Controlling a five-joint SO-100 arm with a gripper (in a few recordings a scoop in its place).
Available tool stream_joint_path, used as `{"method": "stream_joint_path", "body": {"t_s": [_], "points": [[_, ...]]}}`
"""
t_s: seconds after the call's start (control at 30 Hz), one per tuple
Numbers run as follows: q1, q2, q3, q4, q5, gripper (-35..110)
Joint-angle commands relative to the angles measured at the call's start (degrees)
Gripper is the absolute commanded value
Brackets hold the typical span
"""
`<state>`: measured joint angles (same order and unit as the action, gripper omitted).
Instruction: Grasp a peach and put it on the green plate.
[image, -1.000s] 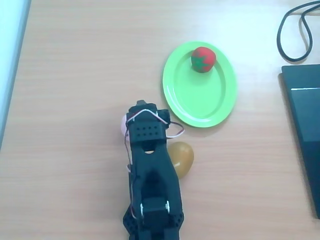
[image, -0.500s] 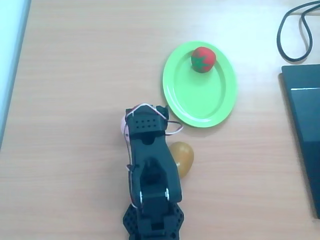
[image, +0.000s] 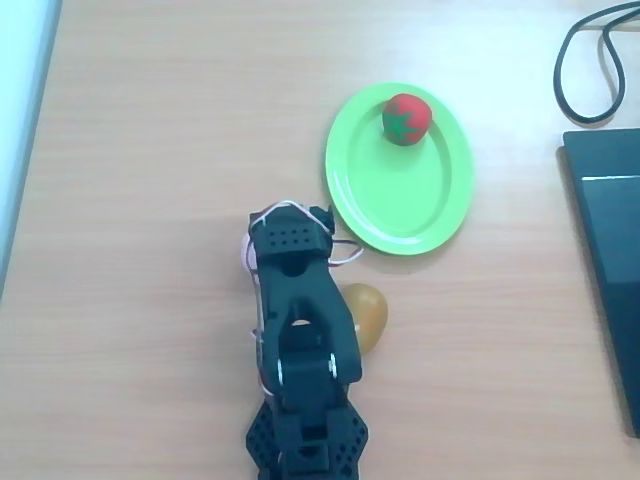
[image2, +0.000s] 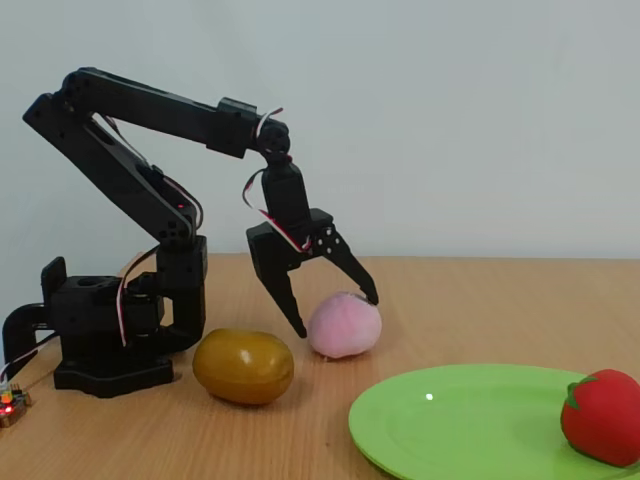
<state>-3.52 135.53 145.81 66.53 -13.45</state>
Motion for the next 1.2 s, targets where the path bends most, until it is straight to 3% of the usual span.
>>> {"method": "stream_joint_path", "body": {"t_s": [0.0,0.87,1.17], "points": [[-0.9,-1.5,-1.3,-1.2,-1.5,47],[-3.6,-9.5,5.7,-11.6,-7.3,44],[-3.6,-9.0,5.9,-12.6,-7.3,34]]}}
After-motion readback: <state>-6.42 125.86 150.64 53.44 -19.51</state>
